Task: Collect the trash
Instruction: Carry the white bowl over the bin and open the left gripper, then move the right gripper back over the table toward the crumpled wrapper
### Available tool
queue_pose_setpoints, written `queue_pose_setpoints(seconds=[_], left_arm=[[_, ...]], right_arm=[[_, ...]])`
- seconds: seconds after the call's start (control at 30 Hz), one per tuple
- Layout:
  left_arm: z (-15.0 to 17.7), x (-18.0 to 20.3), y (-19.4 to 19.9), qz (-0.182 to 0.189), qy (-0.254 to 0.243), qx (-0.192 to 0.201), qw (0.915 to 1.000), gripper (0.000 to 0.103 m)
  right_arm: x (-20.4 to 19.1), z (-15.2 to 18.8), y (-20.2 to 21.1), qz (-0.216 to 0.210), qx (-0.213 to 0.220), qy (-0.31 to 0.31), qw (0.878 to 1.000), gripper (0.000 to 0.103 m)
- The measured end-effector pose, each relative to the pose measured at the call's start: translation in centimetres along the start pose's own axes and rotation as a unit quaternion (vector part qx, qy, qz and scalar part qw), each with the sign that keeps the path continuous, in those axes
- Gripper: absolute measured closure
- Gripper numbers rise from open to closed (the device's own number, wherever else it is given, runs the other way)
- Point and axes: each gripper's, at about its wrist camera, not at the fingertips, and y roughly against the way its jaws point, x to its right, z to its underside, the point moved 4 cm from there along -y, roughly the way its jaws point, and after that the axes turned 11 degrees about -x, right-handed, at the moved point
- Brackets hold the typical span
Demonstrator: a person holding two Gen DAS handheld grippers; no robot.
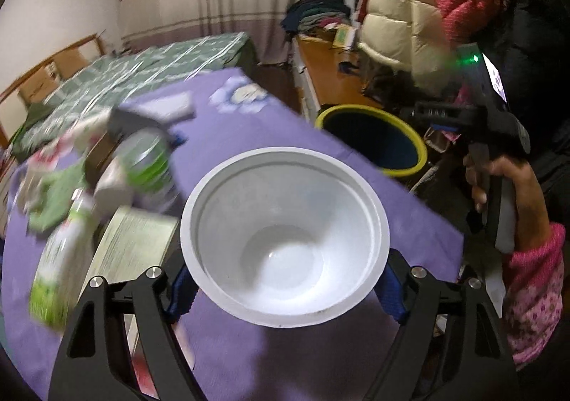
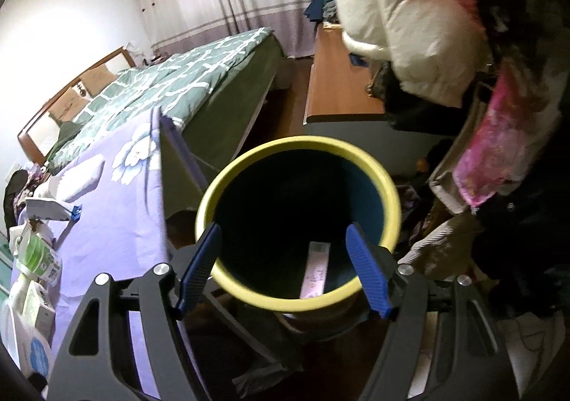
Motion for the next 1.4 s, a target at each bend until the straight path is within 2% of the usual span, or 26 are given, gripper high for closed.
queue_pose_setpoints(seconds=[0.17,0.4,0.63,0.87,0.93,1.1,1.2,1.4], left_arm=[[-4.9,2.9,-2.4,0.028,-0.033,0.003,0.9991,0.023],[-11.9,7.3,-7.9,0.065,-0.065,-0.017,0.9956,0.023],[-16.5,10.0,-12.6,0.088,-0.068,-0.038,0.993,0.023],[-18.4,12.1,-16.1,0.094,-0.07,-0.062,0.9912,0.023],[-18.8,12.5,-17.1,0.096,-0.066,-0.071,0.9906,0.015],[-19.2,12.1,-17.6,0.095,-0.047,-0.072,0.9917,0.012],[-18.8,11.0,-15.8,0.1,-0.037,-0.063,0.9923,0.01],[-16.4,7.1,-9.8,0.094,-0.013,-0.028,0.9951,0.007]], right_arm=[[2.6,-0.2,0.9,0.005,0.009,-0.015,1.0,0.034],[6.0,-0.3,1.1,0.015,0.01,-0.039,0.999,0.034],[8.2,-0.1,0.2,0.02,0.002,-0.056,0.998,0.034],[9.2,0.2,-0.6,0.021,-0.009,-0.064,0.998,0.034],[9.4,0.2,-0.7,0.022,-0.011,-0.064,0.998,0.034],[9.2,0.0,-0.7,0.021,-0.012,-0.062,0.998,0.033],[8.8,0.0,-0.4,0.018,-0.01,-0.059,0.998,0.033],[6.7,0.2,-0.1,0.006,-0.009,-0.043,0.999,0.033]])
